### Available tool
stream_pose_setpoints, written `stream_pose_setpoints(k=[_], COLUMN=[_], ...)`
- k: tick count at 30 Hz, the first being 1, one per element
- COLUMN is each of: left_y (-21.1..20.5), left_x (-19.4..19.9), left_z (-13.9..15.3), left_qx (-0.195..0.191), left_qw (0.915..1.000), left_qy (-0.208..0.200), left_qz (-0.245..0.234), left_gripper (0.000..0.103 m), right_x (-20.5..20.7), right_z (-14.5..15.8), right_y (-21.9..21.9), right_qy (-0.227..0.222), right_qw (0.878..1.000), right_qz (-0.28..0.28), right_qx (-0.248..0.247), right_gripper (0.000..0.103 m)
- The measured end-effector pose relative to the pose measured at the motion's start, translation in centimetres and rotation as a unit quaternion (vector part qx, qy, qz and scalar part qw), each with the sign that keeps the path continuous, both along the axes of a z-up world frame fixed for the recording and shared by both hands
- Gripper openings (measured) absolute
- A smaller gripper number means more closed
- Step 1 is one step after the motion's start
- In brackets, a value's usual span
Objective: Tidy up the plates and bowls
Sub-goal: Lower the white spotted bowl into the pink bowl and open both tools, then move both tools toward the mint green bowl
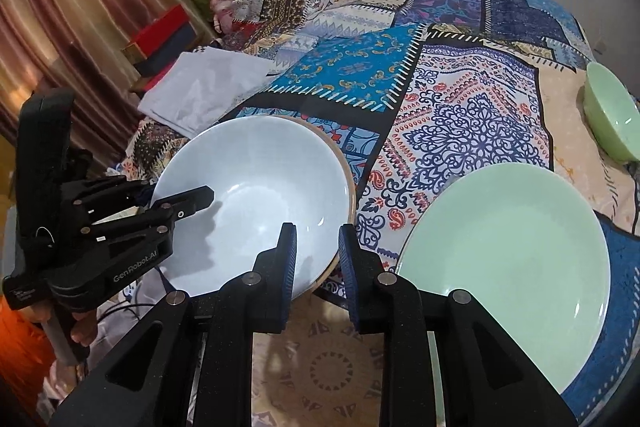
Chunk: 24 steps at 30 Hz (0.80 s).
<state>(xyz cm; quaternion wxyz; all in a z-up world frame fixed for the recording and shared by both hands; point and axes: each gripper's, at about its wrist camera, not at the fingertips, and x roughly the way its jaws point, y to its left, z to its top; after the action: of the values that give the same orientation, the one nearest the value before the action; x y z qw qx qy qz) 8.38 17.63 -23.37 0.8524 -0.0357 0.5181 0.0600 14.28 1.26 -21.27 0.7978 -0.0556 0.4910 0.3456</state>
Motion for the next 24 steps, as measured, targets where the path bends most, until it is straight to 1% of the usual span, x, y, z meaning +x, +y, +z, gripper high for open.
stream_pose_setpoints(k=[5, 6, 8, 9, 10, 11, 12, 14, 16, 17, 19, 21, 24], left_y=[0.0, 0.1, 0.2, 0.3, 0.2, 0.2, 0.0, -0.5, -1.3, -1.6, -2.5, -3.3, -4.6], left_x=[0.1, 0.2, 0.2, 0.2, 0.1, 0.1, 0.1, 0.2, 0.3, 0.4, 0.6, 0.9, 1.5], left_z=[0.6, 0.8, 1.5, 1.8, 2.2, 2.9, 3.4, 4.5, 5.7, 6.1, 7.0, 7.8, 8.7], left_qx=[0.002, 0.004, 0.004, 0.006, 0.009, 0.013, 0.013, 0.021, 0.033, 0.037, 0.039, 0.030, 0.016], left_qw=[1.0000, 1.0000, 0.9999, 0.9998, 0.9997, 0.9993, 0.9991, 0.9984, 0.9970, 0.9965, 0.9954, 0.9949, 0.9942], left_qy=[0.002, 0.001, -0.006, -0.011, -0.019, -0.031, -0.038, -0.052, -0.070, -0.075, -0.087, -0.095, -0.105], left_qz=[0.001, 0.005, 0.011, 0.014, 0.016, 0.014, 0.011, 0.008, 0.003, 0.001, -0.005, -0.010, -0.017], left_gripper=[0.019, 0.020, 0.029, 0.032, 0.036, 0.039, 0.041, 0.051, 0.056, 0.059, 0.061, 0.062, 0.063], right_x=[0.2, 0.3, 0.4, 0.4, 0.4, 0.3, 0.2, 0.2, 0.3, 0.3, 0.6, 1.0, 1.5], right_z=[0.4, 0.5, 0.8, 1.0, 1.1, 1.3, 1.6, 2.3, 2.9, 3.3, 4.0, 4.8, 6.0], right_y=[-1.2, -1.4, -2.0, -2.3, -2.5, -2.8, -3.2, -3.9, -4.7, -5.1, -6.2, -7.4, -9.1], right_qy=[0.002, 0.000, -0.003, -0.006, -0.007, -0.012, -0.020, -0.032, -0.043, -0.046, -0.052, -0.065, -0.084], right_qw=[1.000, 1.000, 1.000, 1.000, 1.000, 1.000, 1.000, 0.999, 0.999, 0.998, 0.997, 0.996, 0.994], right_qz=[-0.010, -0.013, -0.017, -0.018, -0.017, -0.018, -0.019, -0.023, -0.031, -0.034, -0.045, -0.057, -0.073], right_qx=[0.007, 0.008, 0.009, 0.009, 0.007, 0.006, 0.006, 0.006, 0.009, 0.012, 0.020, 0.023, 0.024], right_gripper=[0.021, 0.023, 0.026, 0.028, 0.031, 0.033, 0.035, 0.038, 0.043, 0.044, 0.045, 0.046, 0.050])
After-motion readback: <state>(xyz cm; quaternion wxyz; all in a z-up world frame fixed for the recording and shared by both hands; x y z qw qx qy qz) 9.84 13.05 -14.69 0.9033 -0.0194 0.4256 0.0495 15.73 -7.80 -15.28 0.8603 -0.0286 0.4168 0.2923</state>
